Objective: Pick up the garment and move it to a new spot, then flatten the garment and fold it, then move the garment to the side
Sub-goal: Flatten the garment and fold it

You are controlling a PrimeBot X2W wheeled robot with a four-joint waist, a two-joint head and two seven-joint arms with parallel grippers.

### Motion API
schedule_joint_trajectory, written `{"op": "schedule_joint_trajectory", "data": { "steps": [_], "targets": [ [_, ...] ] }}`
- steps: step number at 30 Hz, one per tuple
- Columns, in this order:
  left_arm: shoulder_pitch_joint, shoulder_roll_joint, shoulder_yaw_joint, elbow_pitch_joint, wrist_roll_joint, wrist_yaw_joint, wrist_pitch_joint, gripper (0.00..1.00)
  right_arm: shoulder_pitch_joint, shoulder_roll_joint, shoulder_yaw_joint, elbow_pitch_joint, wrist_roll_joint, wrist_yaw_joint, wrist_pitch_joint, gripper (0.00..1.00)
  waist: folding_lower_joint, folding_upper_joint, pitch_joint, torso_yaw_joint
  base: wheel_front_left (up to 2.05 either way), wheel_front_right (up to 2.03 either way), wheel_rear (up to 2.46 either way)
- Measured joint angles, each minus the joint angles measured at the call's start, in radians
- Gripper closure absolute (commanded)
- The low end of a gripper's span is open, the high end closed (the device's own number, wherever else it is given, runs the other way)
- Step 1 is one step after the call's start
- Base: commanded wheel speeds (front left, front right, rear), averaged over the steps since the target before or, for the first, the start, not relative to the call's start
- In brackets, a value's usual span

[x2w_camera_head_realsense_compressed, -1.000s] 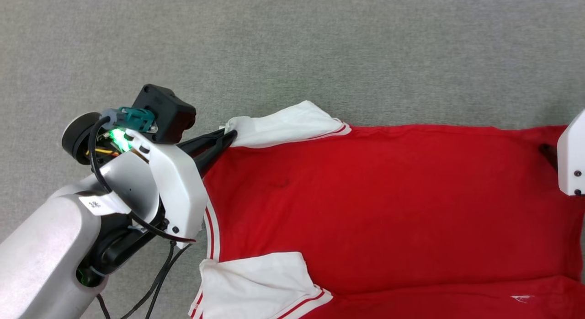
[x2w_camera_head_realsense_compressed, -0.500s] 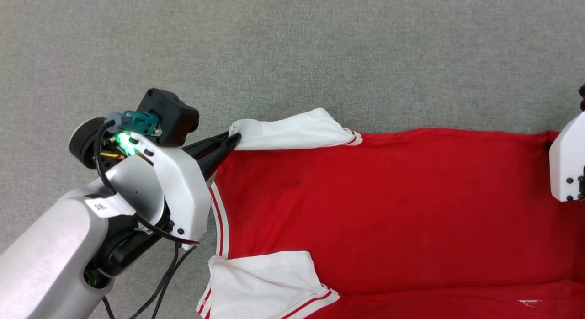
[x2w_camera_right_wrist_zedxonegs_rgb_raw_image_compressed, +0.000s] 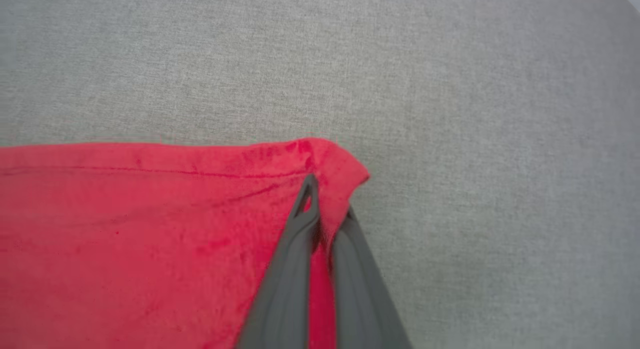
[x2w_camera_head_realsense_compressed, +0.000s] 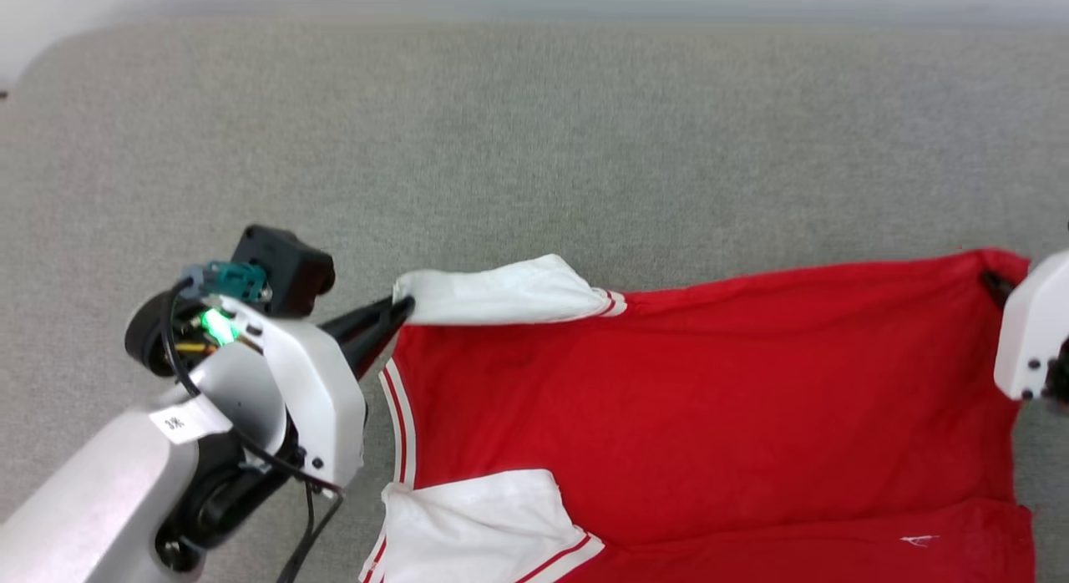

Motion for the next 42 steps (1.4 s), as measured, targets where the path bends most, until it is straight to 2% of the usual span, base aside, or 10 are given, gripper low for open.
{"op": "schedule_joint_trajectory", "data": {
  "steps": [11, 20, 28, 32, 40, 41, 42],
  "targets": [
    [0.15, 0.013, -0.007, -0.027, -0.047, 0.037, -0.034, 1.0, 0.219, 0.021, -0.052, -0.059, 0.116, 0.0, -0.082, 1.0, -0.0001, 0.0, -0.109, 0.002, 0.0, 0.0, 0.0],
    [0.292, 0.024, -0.025, -0.034, -0.09, 0.058, -0.053, 1.0, 0.352, 0.013, -0.061, -0.097, 0.218, 0.0, -0.084, 1.0, 0.0, 0.0, -0.14, 0.002, 0.0, 0.0, 0.0],
    [0.381, 0.029, -0.049, -0.014, -0.112, 0.071, -0.065, 1.0, 0.442, -0.021, -0.028, -0.114, 0.288, 0.0, -0.04, 1.0, -0.0001, 0.0, -0.169, -0.005, 0.0, 0.0, 0.0],
    [0.412, 0.03, -0.062, 0.016, -0.115, 0.072, -0.069, 1.0, 0.471, -0.059, -0.012, -0.118, 0.284, 0.0, -0.047, 1.0, -0.0001, 0.0, -0.179, -0.007, 0.0, 0.0, 0.0],
    [0.416, 0.005, -0.106, 0.104, -0.087, 0.041, -0.086, 1.0, 0.501, -0.121, 0.058, -0.094, 0.265, 0.0, -0.086, 1.0, -0.0001, 0.0, -0.17, -0.007, 0.0, 0.0, 0.0],
    [0.415, -0.001, -0.112, 0.108, -0.092, 0.035, -0.084, 0.71, 0.505, -0.129, 0.072, -0.095, 0.267, 0.0, -0.09, 0.68, -0.0001, 0.0, -0.168, -0.008, 0.0, 0.0, 0.0],
    [0.415, -0.006, -0.115, 0.111, -0.095, 0.033, -0.08, 0.08, 0.506, -0.135, 0.079, -0.093, 0.269, 0.0, -0.096, 0.0, 0.0, 0.0, -0.167, -0.008, 0.0, 0.0, 0.0]
  ]
}}
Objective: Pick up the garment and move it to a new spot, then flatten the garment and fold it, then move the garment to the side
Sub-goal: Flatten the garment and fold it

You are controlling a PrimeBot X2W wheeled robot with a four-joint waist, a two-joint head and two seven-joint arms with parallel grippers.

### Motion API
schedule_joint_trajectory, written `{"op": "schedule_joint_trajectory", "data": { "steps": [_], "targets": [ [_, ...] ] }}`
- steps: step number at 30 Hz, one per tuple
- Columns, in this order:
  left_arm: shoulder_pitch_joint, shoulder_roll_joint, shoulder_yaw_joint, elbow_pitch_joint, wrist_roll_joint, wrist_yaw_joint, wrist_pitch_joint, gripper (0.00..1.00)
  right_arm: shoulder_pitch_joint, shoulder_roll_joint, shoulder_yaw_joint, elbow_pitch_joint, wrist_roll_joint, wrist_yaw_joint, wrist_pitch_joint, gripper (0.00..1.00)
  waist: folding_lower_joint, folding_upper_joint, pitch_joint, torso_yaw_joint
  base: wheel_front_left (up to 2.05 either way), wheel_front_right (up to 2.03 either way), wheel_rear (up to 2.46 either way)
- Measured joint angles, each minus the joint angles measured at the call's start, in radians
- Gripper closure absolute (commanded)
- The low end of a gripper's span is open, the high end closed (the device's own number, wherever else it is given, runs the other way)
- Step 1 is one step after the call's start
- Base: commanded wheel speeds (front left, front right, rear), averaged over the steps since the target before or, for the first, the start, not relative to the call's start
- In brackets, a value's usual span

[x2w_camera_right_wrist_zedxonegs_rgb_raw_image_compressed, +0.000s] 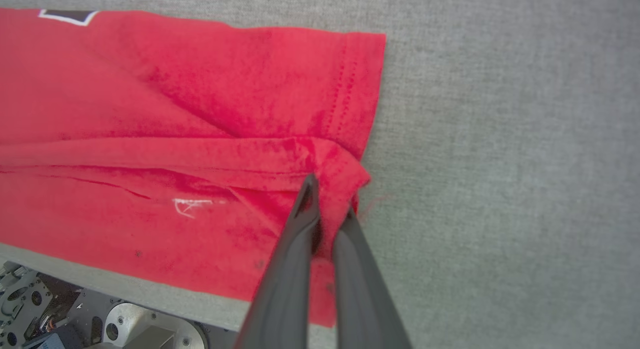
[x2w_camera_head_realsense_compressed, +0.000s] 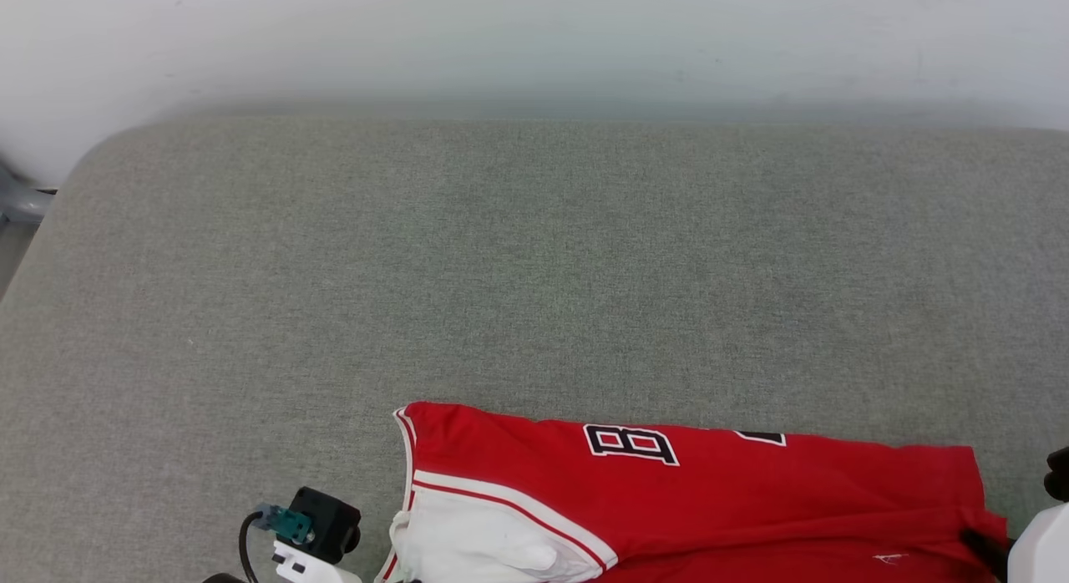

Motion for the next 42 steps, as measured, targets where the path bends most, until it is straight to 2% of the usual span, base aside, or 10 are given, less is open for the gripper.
{"op": "schedule_joint_trajectory", "data": {
  "steps": [1, 8, 14, 21, 25, 29, 36, 42],
  "targets": [
    [0.0, -0.004, 0.0, 0.004, -0.001, -0.001, 0.001, 0.0, 0.001, -0.005, 0.004, 0.007, 0.009, 0.0, 0.003, 0.0, 0.0001, -0.0001, 0.0, 0.0, 0.0, 0.0, 0.0],
    [0.001, -0.012, 0.016, 0.021, 0.001, 0.011, -0.044, 0.0, 0.013, -0.029, 0.023, -0.01, 0.053, 0.0, 0.013, 0.0, 0.0001, 0.0, -0.025, -0.005, 0.0, 0.0, 0.0],
    [0.01, -0.037, 0.061, 0.024, 0.008, 0.041, -0.14, 0.0, 0.025, -0.026, -0.011, -0.058, 0.08, 0.0, 0.068, 0.0, 0.0, 0.0, -0.063, -0.007, 0.0, 0.0, 0.0],
    [0.013, -0.079, 0.126, 0.021, 0.058, 0.068, -0.328, 0.0, 0.037, 0.057, -0.118, -0.112, 0.055, 0.0, 0.183, 0.0, 0.0, 0.0, -0.087, 0.002, 0.0, 0.0, 0.0],
    [0.004, -0.1, 0.172, 0.037, 0.139, 0.093, -0.5, 0.0, 0.04, 0.128, -0.177, -0.114, 0.01, 0.0, 0.232, 0.0, 0.0, 0.0, -0.083, 0.005, 0.0, 0.0, 0.0],
    [0.004, -0.117, 0.202, 0.057, 0.169, 0.101, -0.61, 0.0, 0.032, 0.201, -0.246, -0.095, -0.014, 0.0, 0.248, 0.0, 0.0, 0.0, -0.07, 0.008, 0.0, 0.0, 0.0],
    [0.008, -0.128, 0.241, 0.086, 0.192, 0.089, -0.663, 0.0, -0.025, 0.26, -0.311, -0.027, -0.073, 0.0, 0.249, 0.0, 0.0001, 0.0, -0.039, 0.013, 0.0, 0.0, 0.0],
    [0.005, -0.153, 0.237, 0.112, 0.23, 0.07, -0.674, 0.0, -0.074, 0.274, -0.337, 0.057, -0.118, 0.0, 0.239, 0.0, 0.0001, -0.0001, -0.008, 0.023, 0.0, 0.0, 0.0]
  ]
}}
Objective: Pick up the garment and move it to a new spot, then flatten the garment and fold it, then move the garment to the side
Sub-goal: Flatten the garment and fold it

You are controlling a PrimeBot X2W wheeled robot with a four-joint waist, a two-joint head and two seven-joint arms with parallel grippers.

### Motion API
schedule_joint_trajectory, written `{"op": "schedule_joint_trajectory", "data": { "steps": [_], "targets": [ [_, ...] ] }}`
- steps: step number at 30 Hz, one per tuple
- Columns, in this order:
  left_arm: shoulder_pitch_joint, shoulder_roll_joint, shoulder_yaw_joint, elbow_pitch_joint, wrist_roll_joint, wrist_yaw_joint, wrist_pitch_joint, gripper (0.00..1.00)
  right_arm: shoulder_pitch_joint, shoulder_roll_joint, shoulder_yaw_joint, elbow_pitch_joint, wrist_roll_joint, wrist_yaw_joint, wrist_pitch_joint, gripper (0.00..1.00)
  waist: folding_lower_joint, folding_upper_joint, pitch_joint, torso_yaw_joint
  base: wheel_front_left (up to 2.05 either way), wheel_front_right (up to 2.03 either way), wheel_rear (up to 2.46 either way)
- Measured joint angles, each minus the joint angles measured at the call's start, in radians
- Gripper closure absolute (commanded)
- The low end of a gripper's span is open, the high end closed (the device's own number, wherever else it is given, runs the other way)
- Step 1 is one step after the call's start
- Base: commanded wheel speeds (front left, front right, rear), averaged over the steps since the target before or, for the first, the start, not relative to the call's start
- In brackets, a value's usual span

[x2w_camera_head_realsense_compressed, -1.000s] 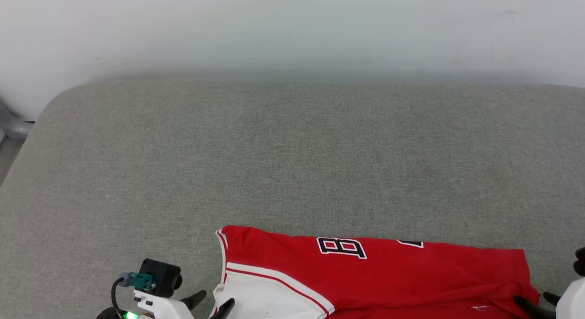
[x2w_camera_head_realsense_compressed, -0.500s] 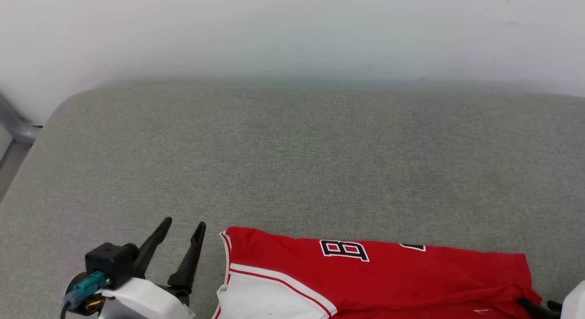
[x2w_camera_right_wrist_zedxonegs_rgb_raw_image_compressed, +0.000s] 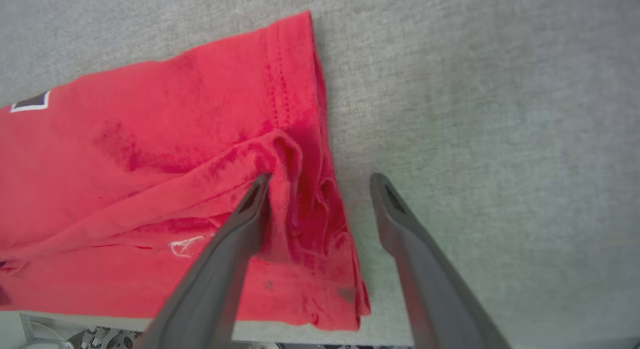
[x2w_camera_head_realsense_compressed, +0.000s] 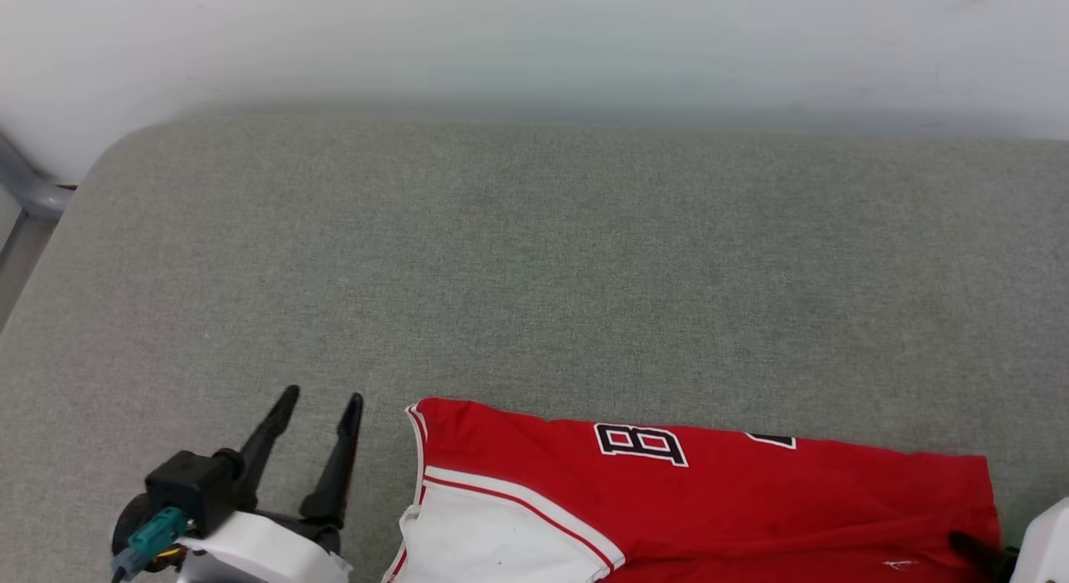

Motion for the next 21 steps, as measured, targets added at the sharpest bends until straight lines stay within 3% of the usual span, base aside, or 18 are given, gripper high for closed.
{"op": "schedule_joint_trajectory", "data": {
  "steps": [7, 21],
  "targets": [
    [-0.002, -0.022, 0.003, 0.025, 0.012, -0.018, -0.002, 0.0, -0.02, 0.019, 0.006, 0.078, -0.01, 0.0, -0.001, 0.0, 0.0, 0.0, 0.018, 0.012, 0.0, 0.0, 0.0],
    [-0.009, -0.04, 0.013, 0.054, 0.019, -0.049, -0.002, 0.0, -0.047, 0.014, 0.115, 0.124, 0.069, -0.007, 0.002, 0.0, -0.0001, 0.0, 0.018, 0.004, 0.0, 0.0, 0.0]
  ]
}}
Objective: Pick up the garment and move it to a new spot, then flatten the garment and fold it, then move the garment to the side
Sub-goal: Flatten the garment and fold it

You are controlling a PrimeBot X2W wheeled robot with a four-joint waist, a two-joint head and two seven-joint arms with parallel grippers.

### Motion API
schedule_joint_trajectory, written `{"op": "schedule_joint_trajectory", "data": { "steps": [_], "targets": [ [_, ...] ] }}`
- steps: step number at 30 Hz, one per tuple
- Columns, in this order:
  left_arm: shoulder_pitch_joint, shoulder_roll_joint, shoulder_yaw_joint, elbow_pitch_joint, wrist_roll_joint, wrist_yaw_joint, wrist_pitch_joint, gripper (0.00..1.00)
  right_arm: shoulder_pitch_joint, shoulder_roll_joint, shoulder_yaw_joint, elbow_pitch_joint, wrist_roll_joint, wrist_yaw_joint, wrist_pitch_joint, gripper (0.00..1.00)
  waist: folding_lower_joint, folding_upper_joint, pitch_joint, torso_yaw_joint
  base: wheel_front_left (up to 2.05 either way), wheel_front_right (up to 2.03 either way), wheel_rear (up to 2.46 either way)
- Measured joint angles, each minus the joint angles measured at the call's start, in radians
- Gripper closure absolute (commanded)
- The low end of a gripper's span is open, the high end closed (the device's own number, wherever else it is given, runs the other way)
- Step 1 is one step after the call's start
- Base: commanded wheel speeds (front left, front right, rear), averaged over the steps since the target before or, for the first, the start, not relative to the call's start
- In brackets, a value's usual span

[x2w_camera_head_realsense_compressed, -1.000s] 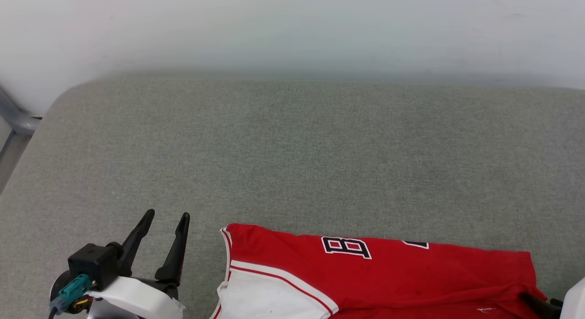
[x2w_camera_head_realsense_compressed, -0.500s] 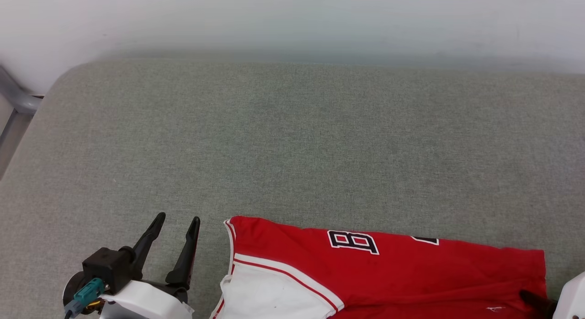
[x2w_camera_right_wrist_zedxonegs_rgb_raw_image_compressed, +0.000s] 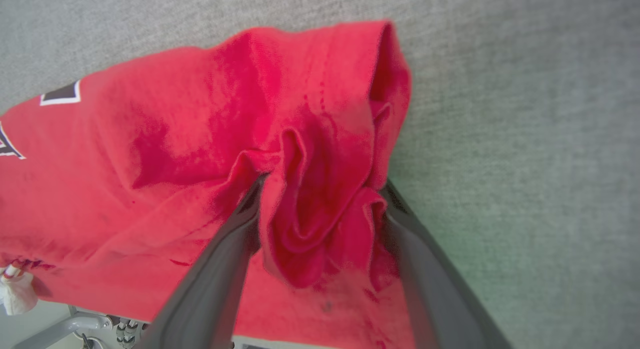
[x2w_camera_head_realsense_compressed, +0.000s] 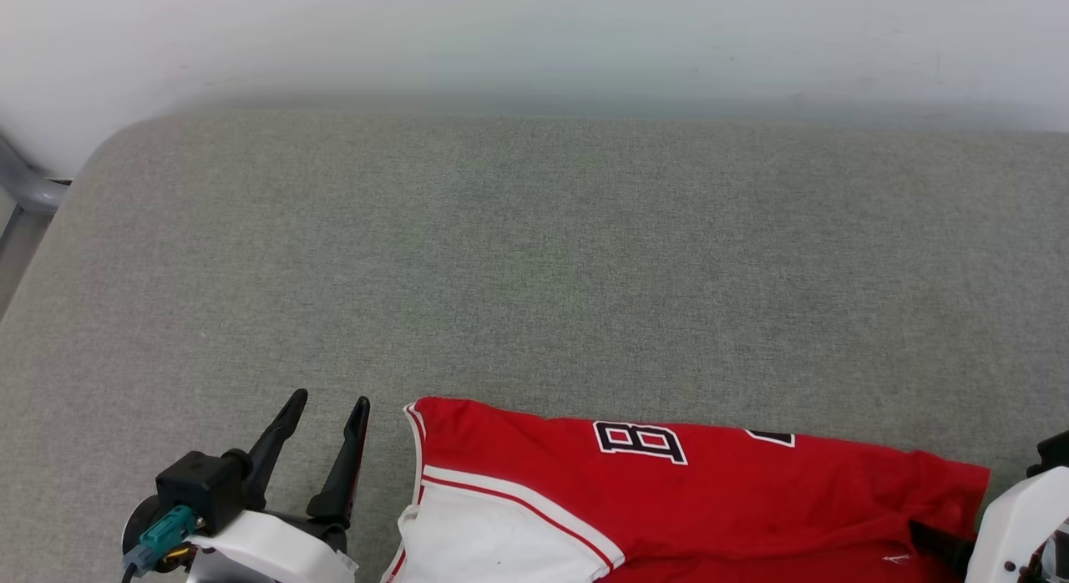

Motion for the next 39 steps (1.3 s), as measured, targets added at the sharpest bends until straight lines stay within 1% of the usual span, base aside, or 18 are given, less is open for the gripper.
{"op": "schedule_joint_trajectory", "data": {
  "steps": [1, 2, 3, 6, 7, 13, 21, 28, 33, 39],
  "targets": [
    [-0.002, -0.002, 0.001, 0.001, 0.0, -0.001, 0.0, 0.0, -0.001, -0.003, 0.007, 0.002, 0.003, 0.0, 0.0, 0.51, 0.0, 0.0, -0.001, 0.0, 0.0, 0.0, 0.0],
    [-0.002, -0.003, 0.002, 0.002, 0.0, -0.003, 0.0, 0.0, -0.001, -0.006, 0.012, 0.003, 0.004, 0.0, -0.001, 0.64, 0.0, 0.0, -0.002, 0.0, 0.0, 0.0, 0.0],
    [-0.002, -0.003, 0.002, 0.002, 0.0, -0.003, 0.0, 0.0, -0.001, -0.006, 0.012, 0.003, 0.004, 0.0, -0.001, 1.0, 0.0, 0.0, -0.002, 0.0, 0.0, 0.0, 0.0],
    [-0.002, -0.006, 0.007, 0.007, 0.001, -0.004, 0.0, 0.0, 0.0, -0.009, 0.023, 0.01, 0.013, 0.002, -0.018, 1.0, 0.0, 0.0, -0.006, 0.0, 0.0, 0.0, 0.0],
    [-0.002, -0.007, 0.009, 0.008, 0.002, -0.005, 0.0, 0.0, 0.0, -0.007, 0.028, 0.012, 0.015, 0.007, -0.025, 1.0, 0.0, 0.0, -0.008, 0.0, 0.0, 0.0, 0.0],
    [0.002, -0.019, 0.021, 0.016, 0.009, -0.013, 0.0, 0.0, -0.004, -0.014, -0.013, 0.039, -0.012, 0.01, -0.083, 1.0, 0.0001, 0.0, -0.02, -0.002, 0.0, 0.0, 0.0],
    [0.008, -0.036, 0.033, 0.027, 0.018, -0.026, 0.0, 0.0, -0.037, -0.086, -0.076, 0.077, -0.067, 0.008, -0.15, 1.0, 0.0001, 0.0, -0.032, -0.008, 0.0, 0.0, 0.0],
    [0.019, -0.04, 0.04, 0.033, 0.027, -0.03, 0.0, 0.0, -0.076, -0.173, -0.155, 0.151, -0.18, 0.008, -0.197, 1.0, 0.0001, 0.0001, -0.048, -0.016, 0.0, 0.0, 0.0],
    [0.03, -0.045, 0.044, 0.038, 0.027, -0.031, 0.0, 0.0, -0.078, -0.17, -0.147, 0.156, -0.181, 0.007, -0.199, 1.0, 0.0, 0.0001, -0.075, -0.023, 0.0, 0.0, 0.0],
    [0.055, -0.059, 0.044, 0.04, 0.03, -0.037, 0.0, 0.0, -0.026, -0.146, -0.098, 0.056, -0.142, 0.007, -0.16, 1.0, 0.0, 0.0001, -0.116, -0.034, 0.0, 0.0, 0.0]
  ]
}}
